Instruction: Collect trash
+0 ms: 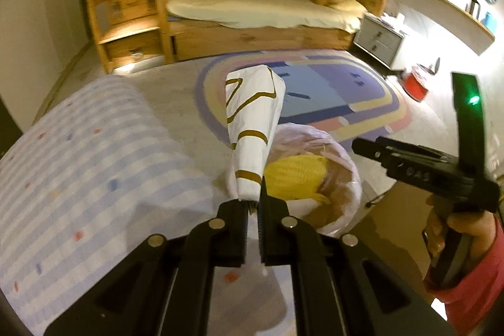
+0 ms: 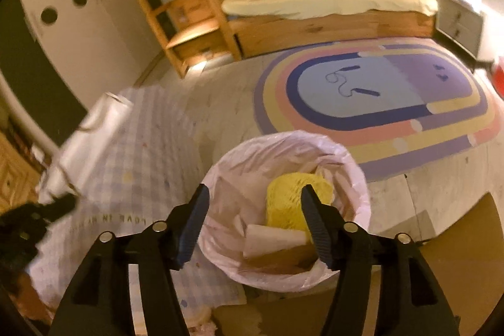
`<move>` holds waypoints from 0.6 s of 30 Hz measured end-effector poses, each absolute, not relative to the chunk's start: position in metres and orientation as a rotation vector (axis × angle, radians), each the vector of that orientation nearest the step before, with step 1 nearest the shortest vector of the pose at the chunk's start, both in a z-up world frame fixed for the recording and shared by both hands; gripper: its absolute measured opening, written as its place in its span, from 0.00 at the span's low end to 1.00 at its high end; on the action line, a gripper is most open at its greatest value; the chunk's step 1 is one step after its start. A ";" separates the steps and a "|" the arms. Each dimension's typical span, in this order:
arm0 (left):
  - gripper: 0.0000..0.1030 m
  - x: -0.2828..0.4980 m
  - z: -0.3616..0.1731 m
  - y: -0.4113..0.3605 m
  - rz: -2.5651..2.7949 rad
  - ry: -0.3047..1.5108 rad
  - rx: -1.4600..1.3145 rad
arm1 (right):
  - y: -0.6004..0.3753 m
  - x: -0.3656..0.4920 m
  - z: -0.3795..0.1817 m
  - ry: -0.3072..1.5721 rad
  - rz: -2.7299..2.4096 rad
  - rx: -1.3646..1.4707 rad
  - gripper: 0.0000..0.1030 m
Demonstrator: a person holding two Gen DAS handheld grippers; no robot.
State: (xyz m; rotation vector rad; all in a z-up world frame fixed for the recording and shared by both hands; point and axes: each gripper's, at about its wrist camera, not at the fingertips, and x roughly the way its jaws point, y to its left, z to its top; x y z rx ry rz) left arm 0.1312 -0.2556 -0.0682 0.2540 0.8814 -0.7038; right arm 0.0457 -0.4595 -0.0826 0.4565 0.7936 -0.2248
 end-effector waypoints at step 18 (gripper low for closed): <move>0.70 0.133 -0.075 -0.280 -0.680 0.933 0.264 | -0.461 -0.021 -0.019 0.632 -0.255 0.515 0.76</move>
